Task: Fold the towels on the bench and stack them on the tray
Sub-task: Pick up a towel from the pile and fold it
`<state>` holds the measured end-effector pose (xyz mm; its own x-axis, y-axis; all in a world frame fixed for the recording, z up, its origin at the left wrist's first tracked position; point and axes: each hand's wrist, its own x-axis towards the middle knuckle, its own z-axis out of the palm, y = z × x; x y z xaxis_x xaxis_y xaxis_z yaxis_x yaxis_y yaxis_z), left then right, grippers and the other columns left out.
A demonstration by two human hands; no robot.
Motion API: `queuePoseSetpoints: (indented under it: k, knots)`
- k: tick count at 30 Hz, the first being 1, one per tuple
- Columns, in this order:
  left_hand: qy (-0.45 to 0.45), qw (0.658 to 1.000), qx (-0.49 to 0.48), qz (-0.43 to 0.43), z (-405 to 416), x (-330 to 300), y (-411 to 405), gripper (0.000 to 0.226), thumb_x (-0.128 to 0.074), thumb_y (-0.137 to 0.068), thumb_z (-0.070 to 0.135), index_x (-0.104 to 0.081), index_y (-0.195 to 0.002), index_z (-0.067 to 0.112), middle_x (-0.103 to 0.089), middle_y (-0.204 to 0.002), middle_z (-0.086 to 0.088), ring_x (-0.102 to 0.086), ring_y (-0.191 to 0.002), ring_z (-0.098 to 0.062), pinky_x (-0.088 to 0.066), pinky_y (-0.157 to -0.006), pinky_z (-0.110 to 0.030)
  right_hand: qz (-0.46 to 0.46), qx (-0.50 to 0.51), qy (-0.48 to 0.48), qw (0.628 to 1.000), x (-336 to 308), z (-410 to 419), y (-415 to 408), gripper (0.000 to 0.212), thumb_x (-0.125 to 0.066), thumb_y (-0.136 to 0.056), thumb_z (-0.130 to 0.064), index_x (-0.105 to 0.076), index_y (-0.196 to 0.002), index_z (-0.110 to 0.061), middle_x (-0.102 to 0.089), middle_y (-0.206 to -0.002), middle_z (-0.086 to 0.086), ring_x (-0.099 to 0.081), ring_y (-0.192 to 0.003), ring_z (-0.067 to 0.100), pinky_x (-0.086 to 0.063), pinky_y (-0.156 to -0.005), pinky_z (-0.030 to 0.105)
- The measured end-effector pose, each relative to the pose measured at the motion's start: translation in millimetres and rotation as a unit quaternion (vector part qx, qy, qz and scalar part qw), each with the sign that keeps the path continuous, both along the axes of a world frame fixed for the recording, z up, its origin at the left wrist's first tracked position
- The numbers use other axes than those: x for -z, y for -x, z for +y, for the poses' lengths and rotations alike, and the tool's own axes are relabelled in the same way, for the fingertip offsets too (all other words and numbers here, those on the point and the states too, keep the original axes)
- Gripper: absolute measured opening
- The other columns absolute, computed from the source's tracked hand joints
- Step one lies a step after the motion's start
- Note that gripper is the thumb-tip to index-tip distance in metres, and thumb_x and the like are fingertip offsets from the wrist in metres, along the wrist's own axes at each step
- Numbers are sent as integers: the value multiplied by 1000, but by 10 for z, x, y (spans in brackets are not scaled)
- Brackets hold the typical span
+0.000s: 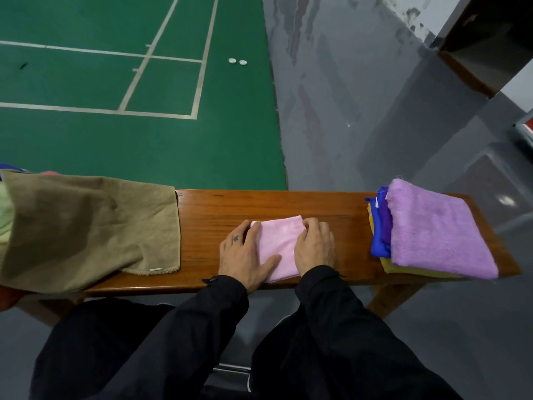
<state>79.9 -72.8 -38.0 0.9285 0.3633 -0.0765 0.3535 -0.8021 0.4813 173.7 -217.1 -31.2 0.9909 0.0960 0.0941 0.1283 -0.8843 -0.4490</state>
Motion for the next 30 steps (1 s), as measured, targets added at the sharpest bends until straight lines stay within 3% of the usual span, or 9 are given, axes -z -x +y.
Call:
queuePoseSetpoints:
  k: [3,8,11,17,20,23,25,27,30]
  knots:
    - [63,996,-65,-18,-13,-66,-9,94,-60,-87,65,-18,-159,21,-31,-160,-10,-32,-145,-29,-29,-117,-46,-11,-2,-86,996,-39,-25,27,15,-50,-105,-27,-58,-117,-25,-57,-116,-3,-54,-103,15,-53,-87,35]
    - [189,969,-155,-19,-175,-256,-116,96,-70,-92,34,-6,-161,15,-51,-148,-15,-52,-133,-32,-43,-107,-39,-9,-114,-1,993,82,-149,140,28,-53,-103,-22,-62,-129,-21,-58,-131,-1,-53,-119,18,-48,-100,34]
    - [230,958,-172,-12,-209,-308,-201,89,-69,-88,18,-13,-157,20,-61,-135,-13,-60,-123,-33,-48,-102,-40,28,-94,-34,995,44,-144,147,33,-53,-103,-18,-58,-136,-20,-57,-138,1,-51,-127,19,-44,-108,35]
    - [464,869,-170,-8,-256,-492,-192,109,-73,-83,-5,-3,-163,18,-26,-164,-13,-34,-146,-29,-40,-106,-33,55,-151,4,987,-88,-219,166,49,-53,-102,-15,-45,-150,-24,-47,-150,-4,-48,-134,17,-44,-109,33]
    - [510,848,-132,-60,-340,-717,-133,104,-70,-83,-9,-11,-162,22,-39,-156,-14,-50,-132,-19,-48,-102,-30,115,-109,-135,978,-132,-217,244,49,-56,-101,-33,-45,-148,-33,-51,-148,-9,-53,-131,11,-46,-109,34]
    - [576,808,-78,-98,-423,-1090,-70,102,-70,-79,-10,-23,-157,34,-61,-130,-13,-70,-105,-24,-60,-90,-39,278,-49,-424,860,-237,-186,335,56,-63,-90,-56,-52,-142,-40,-64,-137,-9,-62,-125,13,-51,-107,44]
    - [632,766,-53,-105,-496,-1372,-47,99,-72,-71,-5,-34,-152,37,-67,-122,-15,-71,-104,-34,-58,-92,-50,340,-1,-544,767,-370,-193,390,39,-62,-98,-46,-62,-134,-32,-70,-128,-2,-65,-123,24,-55,-101,44]
    - [695,711,-31,-106,-581,-1650,-51,90,-67,-66,-3,-44,-145,33,-72,-117,-15,-71,-102,-37,-58,-87,-46,322,1,-601,732,-612,-235,436,26,-52,-105,-33,-65,-128,-28,-68,-127,1,-66,-118,22,-57,-93,36]
    - [767,635,15,-96,-692,-1986,-116,78,-66,-69,-4,-53,-140,26,-69,-124,-17,-70,-102,-36,-58,-87,-43,202,-31,-703,681,-1066,-467,517,37,-60,-98,-22,-59,-134,-15,-69,-131,10,-67,-119,28,-57,-94,47]
